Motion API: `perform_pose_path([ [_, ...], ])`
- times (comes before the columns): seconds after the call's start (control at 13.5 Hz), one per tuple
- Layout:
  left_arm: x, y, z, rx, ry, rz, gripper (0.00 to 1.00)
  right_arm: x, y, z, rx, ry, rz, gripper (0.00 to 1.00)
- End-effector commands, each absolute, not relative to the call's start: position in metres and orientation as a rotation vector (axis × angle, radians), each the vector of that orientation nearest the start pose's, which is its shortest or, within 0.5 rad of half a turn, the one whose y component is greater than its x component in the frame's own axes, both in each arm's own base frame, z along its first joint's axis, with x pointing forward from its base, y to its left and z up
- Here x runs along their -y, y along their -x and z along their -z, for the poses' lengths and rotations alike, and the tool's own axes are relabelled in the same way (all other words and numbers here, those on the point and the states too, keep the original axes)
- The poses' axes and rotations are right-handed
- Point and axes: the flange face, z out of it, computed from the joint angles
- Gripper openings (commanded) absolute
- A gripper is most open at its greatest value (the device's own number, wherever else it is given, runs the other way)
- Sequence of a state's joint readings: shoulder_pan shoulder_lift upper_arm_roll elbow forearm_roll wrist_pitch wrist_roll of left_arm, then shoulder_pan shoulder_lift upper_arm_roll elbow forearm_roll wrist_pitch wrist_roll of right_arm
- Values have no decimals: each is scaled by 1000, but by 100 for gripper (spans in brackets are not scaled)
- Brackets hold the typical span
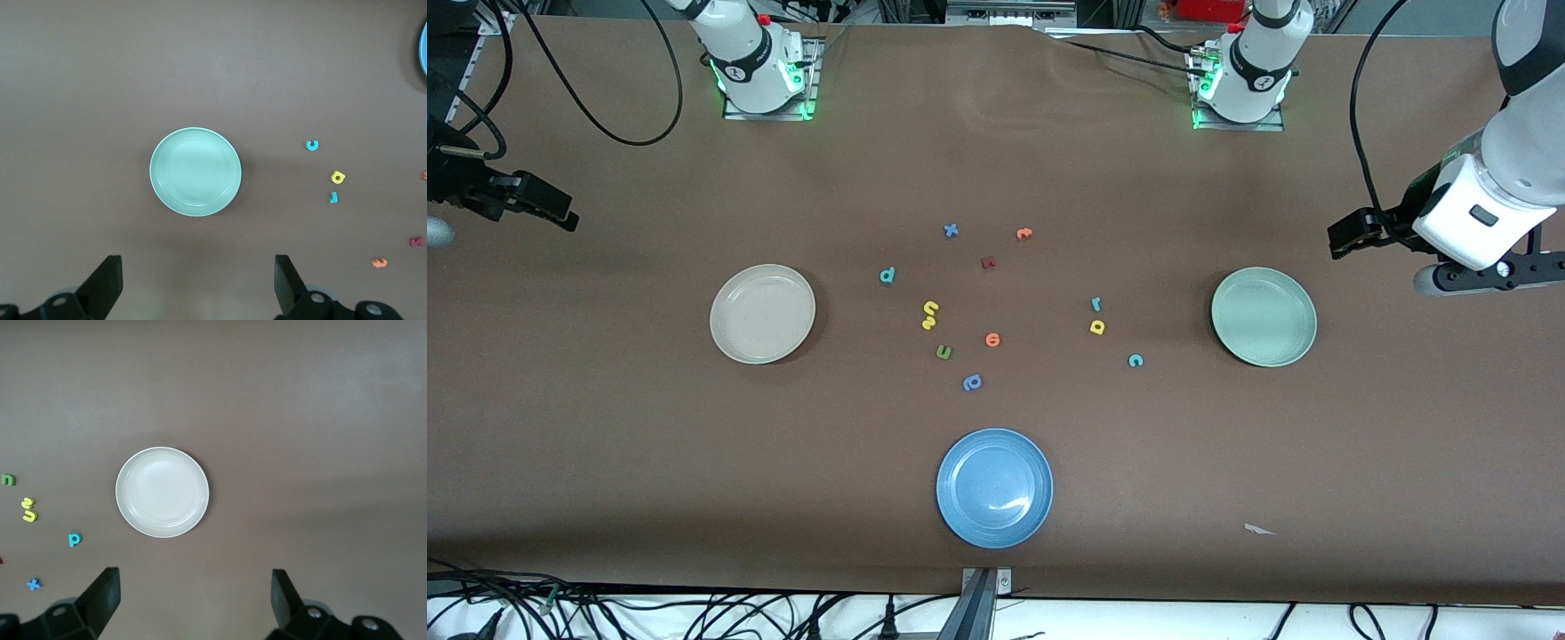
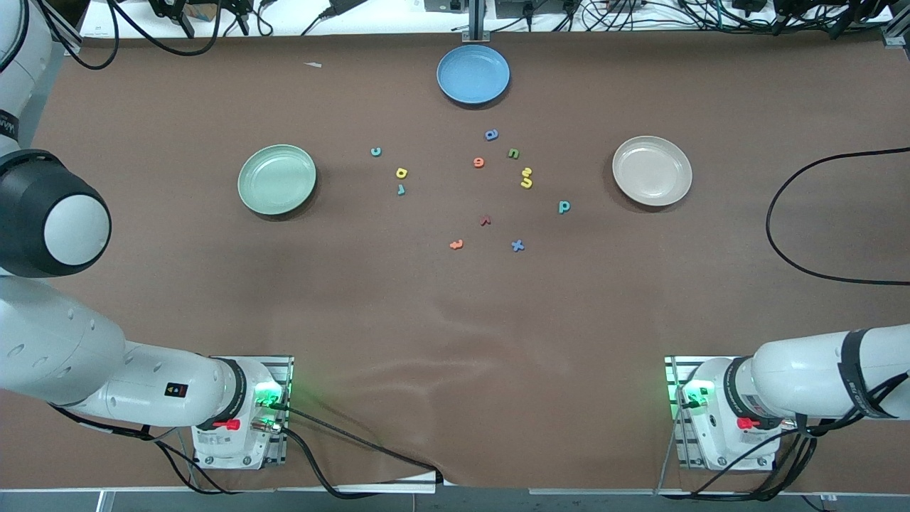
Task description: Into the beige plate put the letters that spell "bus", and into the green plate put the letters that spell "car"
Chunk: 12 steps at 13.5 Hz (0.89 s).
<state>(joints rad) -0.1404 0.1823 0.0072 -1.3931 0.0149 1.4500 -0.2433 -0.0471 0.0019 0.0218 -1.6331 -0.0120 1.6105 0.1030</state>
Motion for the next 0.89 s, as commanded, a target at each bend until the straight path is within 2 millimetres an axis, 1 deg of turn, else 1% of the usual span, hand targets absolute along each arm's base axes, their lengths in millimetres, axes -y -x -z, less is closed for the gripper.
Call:
perform_pose_path([
  [0.0,87,-588,-593,134,3097,-195,100,16,-556,-605,-195,3154,-28,100],
  [0.15,89,-587,-594,127,3099,-191,100,15,-556,-605,-193,3155,-28,100],
  [0.3,98,-585,-591,101,3097,-207,100,15,-556,-605,-193,3153,-28,100],
  [0.45,101,-583,-594,106,3096,-209,100,15,-556,-605,-195,3153,-28,100],
  [0.52,102,-583,-591,103,3095,-218,100,15,-556,-605,-195,3153,-28,100],
  [0.59,109,-581,-590,87,3093,-225,100,15,-556,-605,-195,3151,-28,100],
  [0.82,114,-579,-586,94,3083,-248,100,15,-556,-605,-198,3150,-28,100],
])
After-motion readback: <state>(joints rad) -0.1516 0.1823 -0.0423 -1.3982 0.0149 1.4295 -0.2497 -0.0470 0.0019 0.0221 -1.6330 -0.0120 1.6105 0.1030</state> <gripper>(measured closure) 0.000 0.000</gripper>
